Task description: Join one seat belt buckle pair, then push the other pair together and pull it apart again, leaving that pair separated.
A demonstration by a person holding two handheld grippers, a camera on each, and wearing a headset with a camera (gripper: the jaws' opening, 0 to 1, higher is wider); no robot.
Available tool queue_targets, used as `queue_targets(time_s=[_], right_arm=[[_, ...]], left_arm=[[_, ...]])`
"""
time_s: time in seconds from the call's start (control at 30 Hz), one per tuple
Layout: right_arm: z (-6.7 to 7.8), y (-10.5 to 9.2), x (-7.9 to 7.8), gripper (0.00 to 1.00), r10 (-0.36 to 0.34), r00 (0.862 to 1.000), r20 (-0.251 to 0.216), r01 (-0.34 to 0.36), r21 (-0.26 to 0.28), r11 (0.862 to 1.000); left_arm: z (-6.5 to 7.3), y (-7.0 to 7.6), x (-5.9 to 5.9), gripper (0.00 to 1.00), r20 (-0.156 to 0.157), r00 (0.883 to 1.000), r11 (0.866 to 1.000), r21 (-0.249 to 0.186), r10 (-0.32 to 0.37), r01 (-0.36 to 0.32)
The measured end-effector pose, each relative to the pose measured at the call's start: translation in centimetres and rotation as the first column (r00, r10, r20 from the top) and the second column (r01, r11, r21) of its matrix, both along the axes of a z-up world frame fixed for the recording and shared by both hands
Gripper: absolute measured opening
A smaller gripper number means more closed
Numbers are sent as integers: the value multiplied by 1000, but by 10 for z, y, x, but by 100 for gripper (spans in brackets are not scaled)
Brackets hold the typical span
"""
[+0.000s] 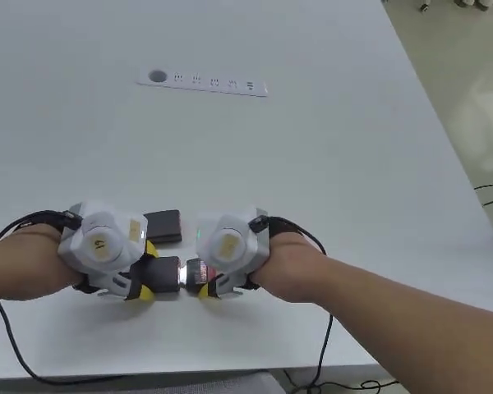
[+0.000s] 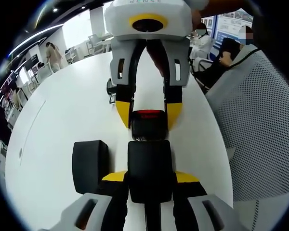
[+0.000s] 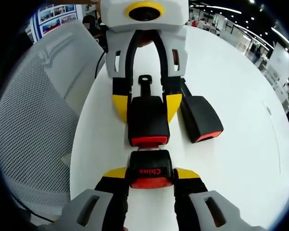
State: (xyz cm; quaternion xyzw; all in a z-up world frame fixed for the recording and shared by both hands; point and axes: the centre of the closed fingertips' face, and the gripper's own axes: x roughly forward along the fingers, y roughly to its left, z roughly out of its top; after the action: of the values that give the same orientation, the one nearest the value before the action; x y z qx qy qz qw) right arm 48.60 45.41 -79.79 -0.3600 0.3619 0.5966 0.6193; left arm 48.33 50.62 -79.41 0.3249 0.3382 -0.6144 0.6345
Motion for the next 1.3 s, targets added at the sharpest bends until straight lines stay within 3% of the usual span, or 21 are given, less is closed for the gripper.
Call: queue_targets(time_s=[0.07, 0.17, 0.37, 0.47, 0.5, 0.67, 0.83, 0.97, 1.07, 1.17, 1.3], right_arm=[[1, 0, 1, 34, -5, 1000, 9, 5, 2, 1000], [8, 1, 4, 39, -29, 999, 16, 29, 21, 999], [29, -5, 5, 34, -42, 999, 7, 41, 54, 998], [36, -13, 11, 32, -47, 999, 14, 46, 64, 997], [39, -15, 15, 32, -47, 999, 21, 45, 67, 997], [51, -36, 34, 32, -74, 996, 46, 72, 59, 996], [45, -63, 54, 33, -97, 994, 60, 95, 28, 995], [35, -88, 67, 33, -103, 992, 73, 104, -4, 995], [35, -102, 73, 33, -108, 991, 82, 110, -15, 994], [33, -113, 78, 35, -94, 991, 98, 97, -33, 995], [24, -118, 77, 36, -57, 994, 92, 63, -62, 996]], left_arm=[[2, 4, 3, 40, 32, 999, 1000, 16, -4, 4], [16, 0, 6, 41, 31, 999, 999, -20, 42, -42], [38, -5, 8, 44, 29, 998, 997, -50, 62, -61], [47, -8, 14, 46, -13, 996, 992, -89, 91, -92], [48, -6, 19, 47, 5, 996, 992, -88, 92, -91], [49, -2, 38, 48, 34, 992, 990, -80, 123, -120], [43, 4, 57, 48, 52, 989, 989, -54, 140, -137], [38, 7, 67, 48, 55, 989, 990, -18, 139, -138], [37, 6, 71, 47, 65, 991, 993, -16, 120, -119], [30, 6, 78, 46, 51, 991, 993, -5, 122, -121], [21, 3, 75, 45, 22, 995, 995, 22, 94, -94]])
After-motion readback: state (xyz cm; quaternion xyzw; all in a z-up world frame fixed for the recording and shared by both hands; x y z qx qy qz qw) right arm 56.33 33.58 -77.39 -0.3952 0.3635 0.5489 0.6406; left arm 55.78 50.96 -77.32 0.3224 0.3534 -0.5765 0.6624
